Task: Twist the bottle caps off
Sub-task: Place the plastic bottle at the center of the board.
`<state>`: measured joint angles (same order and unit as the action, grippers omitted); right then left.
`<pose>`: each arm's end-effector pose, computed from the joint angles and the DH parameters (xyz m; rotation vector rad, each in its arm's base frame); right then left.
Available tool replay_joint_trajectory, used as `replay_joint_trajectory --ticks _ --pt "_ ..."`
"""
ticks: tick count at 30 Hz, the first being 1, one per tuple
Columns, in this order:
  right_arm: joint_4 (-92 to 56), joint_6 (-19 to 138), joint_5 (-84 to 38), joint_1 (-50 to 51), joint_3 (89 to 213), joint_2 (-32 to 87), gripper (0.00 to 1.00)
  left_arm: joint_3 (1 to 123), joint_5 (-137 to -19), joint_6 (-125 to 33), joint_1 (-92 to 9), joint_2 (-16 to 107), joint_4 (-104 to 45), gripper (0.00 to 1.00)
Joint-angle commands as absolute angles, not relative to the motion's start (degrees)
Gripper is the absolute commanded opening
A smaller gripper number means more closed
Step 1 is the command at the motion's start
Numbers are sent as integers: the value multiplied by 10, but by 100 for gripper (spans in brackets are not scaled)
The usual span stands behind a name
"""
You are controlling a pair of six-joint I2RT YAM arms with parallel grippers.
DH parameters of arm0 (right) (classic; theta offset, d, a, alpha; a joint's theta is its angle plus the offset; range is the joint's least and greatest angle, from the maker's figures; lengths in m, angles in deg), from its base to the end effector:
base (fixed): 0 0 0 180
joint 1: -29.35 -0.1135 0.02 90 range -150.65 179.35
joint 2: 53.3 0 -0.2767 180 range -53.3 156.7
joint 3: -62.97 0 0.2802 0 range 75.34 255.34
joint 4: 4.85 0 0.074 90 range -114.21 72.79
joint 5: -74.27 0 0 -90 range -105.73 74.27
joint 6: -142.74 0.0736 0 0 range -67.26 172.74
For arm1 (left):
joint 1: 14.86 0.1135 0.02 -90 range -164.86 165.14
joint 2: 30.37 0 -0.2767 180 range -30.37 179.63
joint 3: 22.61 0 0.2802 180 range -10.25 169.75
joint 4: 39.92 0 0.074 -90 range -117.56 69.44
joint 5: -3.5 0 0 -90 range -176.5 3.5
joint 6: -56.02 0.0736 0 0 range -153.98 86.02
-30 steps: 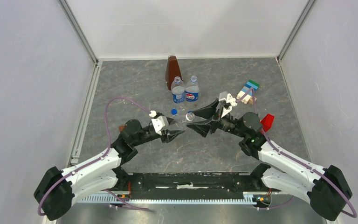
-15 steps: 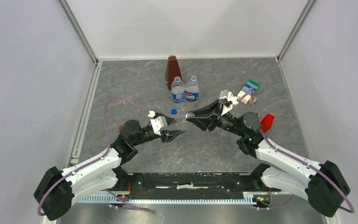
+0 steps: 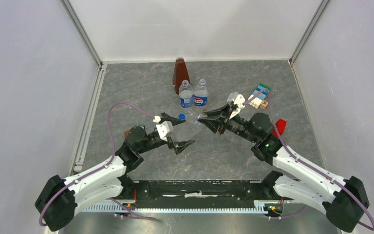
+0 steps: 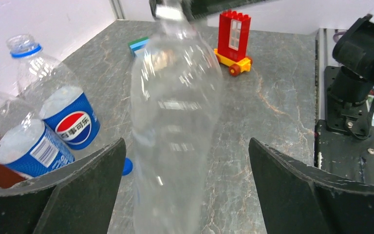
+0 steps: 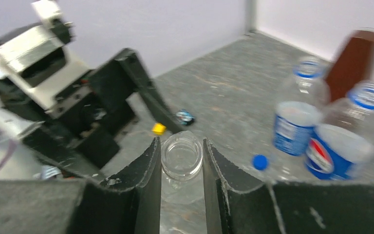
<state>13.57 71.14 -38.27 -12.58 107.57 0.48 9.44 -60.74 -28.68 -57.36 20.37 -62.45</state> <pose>0.1844 0.2036 0.3148 -0.6429 1.3817 1.1323 0.1629 -0.1927 0.2473 0.9601 1.2449 -0.8518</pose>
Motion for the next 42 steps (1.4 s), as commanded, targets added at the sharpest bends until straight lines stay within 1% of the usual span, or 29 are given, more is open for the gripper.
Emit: replay_joint_trajectory --ticks 1,6,8,11,13,16,19,29,30,32,35,36,38,40,41,42 --pt "-63 588 -179 -126 1142 -37 0 75 -663 -288 -574 179 -647 100" --pt "-150 534 -11 -114 1199 -20 0 66 -735 -289 -574 145 -624 100" --pt "-164 516 9 -92 1221 7 0 60 -752 -290 -574 133 -623 100" --pt "-144 519 -40 -36 1233 49 0 51 -761 -290 -574 118 -624 100" --pt "-126 514 -50 -18 1241 79 0 48 -764 -291 -574 116 -625 100" --pt "-116 509 -55 -3 1259 122 0 49 -763 -296 -574 116 -623 100" --pt "-77 518 -94 11 1256 153 0 50 -762 -295 -574 117 -620 100" --pt "-6 553 -155 38 1240 207 1 50 -765 -295 -574 127 -623 100" --pt "-7 554 -156 39 1240 210 2 50 -766 -295 -574 128 -623 100" --pt "-6 555 -156 40 1231 208 18 49 -766 -295 -574 130 -624 100" --pt "0 553 -156 42 1221 204 35 49 -767 -295 -574 135 -625 100" --pt "-3 553 -171 41 1223 205 37 50 -767 -294 -574 138 -625 100" --pt "-8 551 -172 42 1225 206 38 53 -770 -295 -574 142 -625 100" --pt "-8 549 -172 41 1224 203 45 56 -770 -295 -574 145 -625 100" --pt "-8 549 -172 42 1224 201 52 56 -770 -295 -574 146 -625 100" --pt "-9 547 -175 42 1225 200 54 57 -771 -293 -574 146 -625 100"
